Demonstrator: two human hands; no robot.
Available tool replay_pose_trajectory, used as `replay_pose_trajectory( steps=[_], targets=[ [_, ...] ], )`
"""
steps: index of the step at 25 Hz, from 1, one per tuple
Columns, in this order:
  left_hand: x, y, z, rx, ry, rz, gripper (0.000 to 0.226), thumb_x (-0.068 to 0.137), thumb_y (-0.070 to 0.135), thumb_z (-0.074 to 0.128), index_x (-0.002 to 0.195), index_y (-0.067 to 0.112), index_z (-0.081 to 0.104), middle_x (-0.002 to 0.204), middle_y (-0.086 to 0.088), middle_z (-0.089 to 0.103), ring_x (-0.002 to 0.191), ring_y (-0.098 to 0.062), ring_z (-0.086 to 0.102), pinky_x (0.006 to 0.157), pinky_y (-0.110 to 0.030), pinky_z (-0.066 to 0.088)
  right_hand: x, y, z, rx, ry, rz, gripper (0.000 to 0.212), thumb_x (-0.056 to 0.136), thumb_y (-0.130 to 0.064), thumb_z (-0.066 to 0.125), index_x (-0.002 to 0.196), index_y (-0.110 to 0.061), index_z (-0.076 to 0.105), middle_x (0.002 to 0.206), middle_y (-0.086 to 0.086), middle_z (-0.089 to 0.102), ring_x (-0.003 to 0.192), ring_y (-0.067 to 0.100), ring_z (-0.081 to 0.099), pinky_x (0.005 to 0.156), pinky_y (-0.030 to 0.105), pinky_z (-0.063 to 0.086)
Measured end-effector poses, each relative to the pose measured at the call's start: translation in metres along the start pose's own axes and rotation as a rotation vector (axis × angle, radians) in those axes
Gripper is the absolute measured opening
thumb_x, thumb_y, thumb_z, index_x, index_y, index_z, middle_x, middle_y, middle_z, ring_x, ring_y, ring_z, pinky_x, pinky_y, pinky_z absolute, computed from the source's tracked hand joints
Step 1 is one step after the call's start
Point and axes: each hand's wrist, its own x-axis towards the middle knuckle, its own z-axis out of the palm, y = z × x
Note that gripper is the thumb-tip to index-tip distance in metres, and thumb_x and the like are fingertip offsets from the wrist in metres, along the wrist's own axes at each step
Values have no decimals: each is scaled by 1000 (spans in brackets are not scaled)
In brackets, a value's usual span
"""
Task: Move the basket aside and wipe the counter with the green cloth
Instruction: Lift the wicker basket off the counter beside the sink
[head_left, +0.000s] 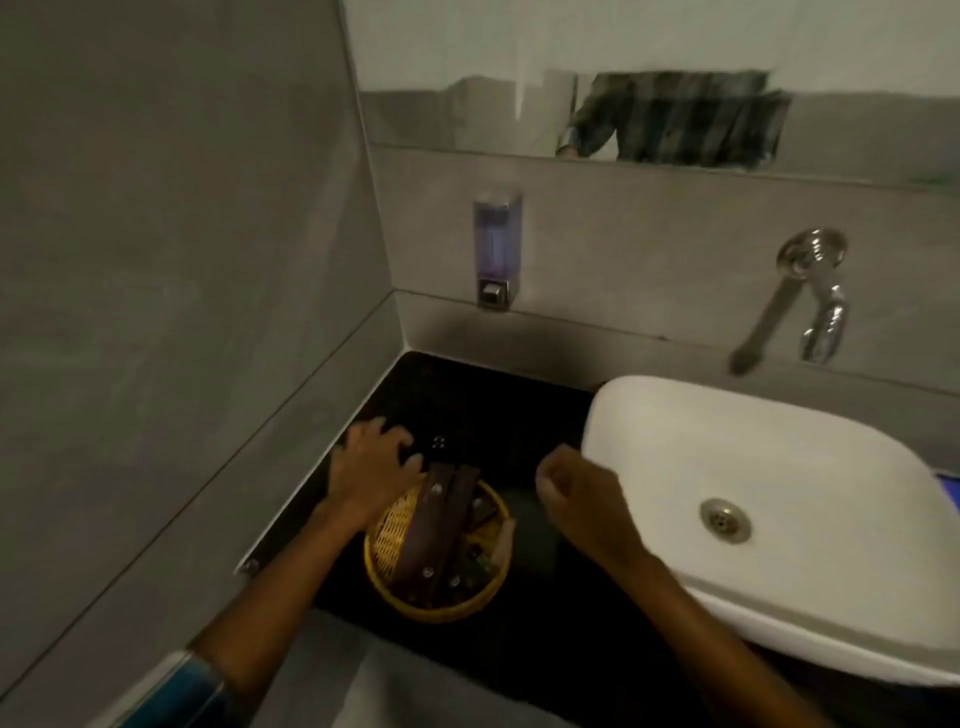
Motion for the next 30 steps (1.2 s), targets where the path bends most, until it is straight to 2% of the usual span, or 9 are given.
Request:
replay_pose_trajectory(
  steps=[2,4,7,10,12,19,22,26,30],
  targets=[
    [-14,-44,14,-52,-152,-90,33,87,53,49,111,33,58,117,-7,64,103,-24,61,84,-40,51,-11,7,40,13,-209,179,16,84,-37,59,95,-29,53,79,-4,66,73,20,65,62,29,44],
    [-31,-71,31,-153,-273,-150,36,93,46,49,126,31,53,117,-9,67,101,-28,64,82,-38,52,-26,12,73,90,-352,294,41,85,-35,62,119,-19,45,94,3,67,84,26,66,69,31,48],
    [-35,-69,43,-383,-231,-173,42,97,34,50,138,28,46,121,-11,66,111,-33,62,87,-37,49,-31,13,96,197,-238,331,40,87,-21,64,121,-15,45,85,0,66,78,23,70,69,36,56],
    [-50,-58,41,-485,-220,-207,44,95,39,53,136,26,49,100,-2,65,98,-25,65,79,-30,47,-47,19,89,254,-142,411,38,82,-16,68,116,-22,53,77,-7,66,70,11,68,58,13,52],
    [-68,-48,43,-502,-260,-194,51,89,25,65,137,19,49,107,-8,67,95,-24,64,82,-34,50,-68,29,69,257,-117,451,49,76,-15,73,118,-30,53,77,-17,63,66,-2,62,55,4,47],
    [-146,11,86,-607,-417,-149,56,84,20,70,135,28,49,98,15,60,81,0,58,68,-21,47,-149,75,-15,223,-33,547,41,77,-11,78,99,-31,50,82,-4,69,70,0,69,54,12,54],
    [-159,37,95,-626,-397,-200,54,85,19,69,135,23,48,93,19,58,79,3,57,65,-19,47,-159,91,-22,220,-75,577,36,78,-15,77,95,-29,48,86,-2,69,71,0,68,57,11,53],
    [-167,82,85,-355,-140,-219,56,85,31,68,136,22,45,126,-10,57,106,-24,58,86,-44,52,-164,116,-63,231,-187,501,31,74,-30,81,93,-25,57,78,-7,67,69,-1,64,58,8,50],
    [-170,189,88,-309,108,116,43,88,33,63,129,28,48,125,1,57,113,-16,53,92,-38,47,-182,178,-157,82,-45,539,18,73,-30,81,72,-23,65,65,-4,68,61,7,64,60,10,46]
  ],
)
